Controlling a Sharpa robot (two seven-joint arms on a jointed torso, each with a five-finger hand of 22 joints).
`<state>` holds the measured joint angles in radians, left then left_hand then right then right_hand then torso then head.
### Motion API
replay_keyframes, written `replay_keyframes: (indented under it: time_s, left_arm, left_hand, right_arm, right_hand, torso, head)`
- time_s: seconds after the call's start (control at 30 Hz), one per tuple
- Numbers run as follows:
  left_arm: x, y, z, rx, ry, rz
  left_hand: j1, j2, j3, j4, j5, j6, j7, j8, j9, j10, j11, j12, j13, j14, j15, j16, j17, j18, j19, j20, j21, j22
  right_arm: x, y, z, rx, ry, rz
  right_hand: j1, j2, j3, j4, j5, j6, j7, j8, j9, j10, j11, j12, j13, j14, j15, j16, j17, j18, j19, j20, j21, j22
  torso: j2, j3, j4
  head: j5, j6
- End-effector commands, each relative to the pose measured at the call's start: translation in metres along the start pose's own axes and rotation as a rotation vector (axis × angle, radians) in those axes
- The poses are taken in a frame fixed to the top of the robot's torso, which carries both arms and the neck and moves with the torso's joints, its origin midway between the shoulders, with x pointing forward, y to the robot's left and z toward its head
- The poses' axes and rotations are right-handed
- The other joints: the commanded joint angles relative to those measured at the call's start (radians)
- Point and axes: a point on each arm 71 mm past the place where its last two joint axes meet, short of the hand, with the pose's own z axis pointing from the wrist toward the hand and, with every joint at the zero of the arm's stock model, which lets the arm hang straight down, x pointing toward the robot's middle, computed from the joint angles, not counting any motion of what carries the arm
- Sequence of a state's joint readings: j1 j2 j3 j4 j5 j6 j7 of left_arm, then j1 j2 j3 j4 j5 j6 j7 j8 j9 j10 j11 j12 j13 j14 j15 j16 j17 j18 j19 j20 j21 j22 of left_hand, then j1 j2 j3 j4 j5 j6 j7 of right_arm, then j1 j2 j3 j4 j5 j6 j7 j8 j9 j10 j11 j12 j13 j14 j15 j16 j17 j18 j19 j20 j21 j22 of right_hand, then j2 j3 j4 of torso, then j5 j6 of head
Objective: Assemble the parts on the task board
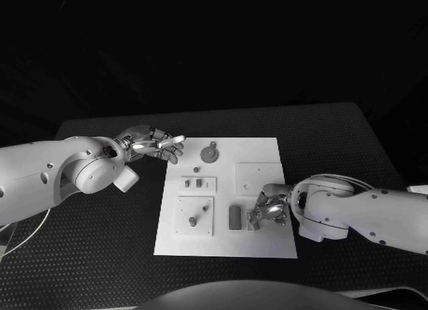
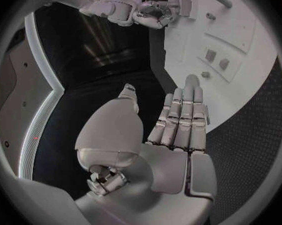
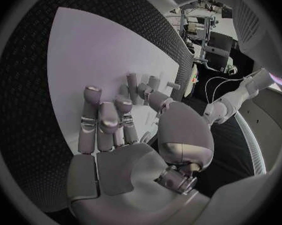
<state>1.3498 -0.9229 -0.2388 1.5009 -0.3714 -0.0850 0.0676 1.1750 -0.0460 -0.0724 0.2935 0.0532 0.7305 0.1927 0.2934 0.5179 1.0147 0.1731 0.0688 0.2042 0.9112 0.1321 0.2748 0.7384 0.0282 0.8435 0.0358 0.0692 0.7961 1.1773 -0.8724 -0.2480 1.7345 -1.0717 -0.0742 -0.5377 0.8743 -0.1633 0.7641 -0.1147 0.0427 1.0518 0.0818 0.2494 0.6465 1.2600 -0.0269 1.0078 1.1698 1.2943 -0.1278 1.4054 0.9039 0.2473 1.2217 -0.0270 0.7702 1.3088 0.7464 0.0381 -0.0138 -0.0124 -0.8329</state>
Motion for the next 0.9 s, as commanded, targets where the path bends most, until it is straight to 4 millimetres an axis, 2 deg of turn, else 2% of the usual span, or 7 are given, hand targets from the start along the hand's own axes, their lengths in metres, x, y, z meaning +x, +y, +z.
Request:
replay_keyframes:
  time_s: [0.03, 0.4, 0.53, 0.63, 0.9]
  left_arm:
    - [0.0027, -0.0011, 0.0003, 0.004, 0.023, 0.004]
    - [0.0025, -0.0008, 0.0002, 0.001, 0.025, 0.006]
    - [0.0029, -0.0010, 0.0004, 0.001, 0.026, 0.007]
    - [0.0030, -0.0010, 0.0005, 0.001, 0.027, 0.007]
    - [0.0024, -0.0006, 0.0001, -0.001, 0.027, 0.007]
  left_hand:
    - [0.010, 0.002, -0.007, 0.001, -0.004, 0.001, 0.023, 0.003, -0.002, 0.006, 0.000, 0.003, -0.001, 0.007, 0.001, -0.004, 0.001, 0.008, 0.003, -0.002, 0.004, -0.001]
    - [0.011, 0.004, -0.009, 0.001, -0.004, 0.001, 0.023, 0.003, -0.002, 0.006, 0.000, 0.003, -0.001, 0.008, 0.001, -0.005, 0.001, 0.008, 0.003, -0.002, 0.004, -0.002]
    - [0.011, 0.005, -0.010, 0.001, -0.004, 0.001, 0.023, 0.003, -0.002, 0.006, 0.000, 0.003, -0.001, 0.008, 0.001, -0.005, 0.001, 0.008, 0.003, -0.002, 0.004, -0.002]
    - [0.011, 0.006, -0.011, 0.001, -0.004, 0.001, 0.023, 0.003, -0.002, 0.006, 0.000, 0.003, -0.001, 0.008, 0.001, -0.005, 0.001, 0.008, 0.003, -0.002, 0.004, -0.002]
    - [0.009, 0.007, -0.013, 0.001, -0.004, 0.001, 0.023, 0.003, -0.003, 0.006, 0.000, 0.003, -0.001, 0.008, 0.002, -0.006, 0.001, 0.007, 0.003, -0.002, 0.004, -0.002]
  right_arm:
    - [0.0029, 0.0006, 0.0003, -0.002, 0.025, 0.031]
    - [0.0026, 0.0004, 0.0027, 0.001, 0.034, 0.079]
    - [0.0034, 0.0018, 0.0041, 0.002, 0.045, 0.090]
    - [0.0038, 0.0021, 0.0048, 0.003, 0.054, 0.087]
    - [0.0058, 0.0023, 0.0056, 0.004, 0.073, 0.079]
  right_hand:
    - [-0.005, -0.002, 0.000, 0.008, 0.006, 0.004, 0.000, -0.004, -0.001, 0.001, -0.002, 0.000, -0.001, 0.001, -0.005, 0.004, -0.001, 0.015, 0.002, -0.007, -0.006, 0.014]
    - [-0.019, 0.007, -0.004, 0.023, 0.006, 0.010, -0.002, 0.000, -0.001, 0.002, -0.004, 0.001, -0.001, 0.001, -0.007, 0.006, 0.000, 0.015, 0.003, -0.008, -0.005, 0.016]
    - [-0.036, 0.015, -0.009, 0.034, 0.006, 0.012, -0.003, 0.001, -0.001, 0.002, -0.005, 0.001, 0.000, 0.000, -0.008, 0.007, 0.001, 0.015, 0.002, -0.007, -0.005, 0.016]
    - [-0.066, 0.029, -0.019, 0.046, 0.007, 0.014, -0.004, 0.002, -0.001, 0.000, -0.007, 0.001, 0.000, -0.001, -0.009, 0.007, 0.001, 0.015, -0.001, -0.006, -0.006, 0.017]
    - [-0.089, 0.030, -0.023, 0.050, 0.006, 0.016, -0.005, 0.003, -0.001, -0.001, -0.008, 0.001, 0.000, -0.002, -0.010, 0.008, 0.001, 0.015, -0.003, -0.008, -0.006, 0.018]
  torso:
    - [0.000, 0.0000, -0.0004]
    - [0.000, 0.0009, -0.0007]
    - [0.000, 0.0003, -0.0002]
    - [0.000, 0.0003, -0.0002]
    - [0.000, 0.0003, -0.0006]
  head:
    - [0.000, 0.000]
    - [0.000, 0.001]
    - [-0.003, 0.003]
    - [-0.003, 0.002]
    - [-0.003, -0.003]
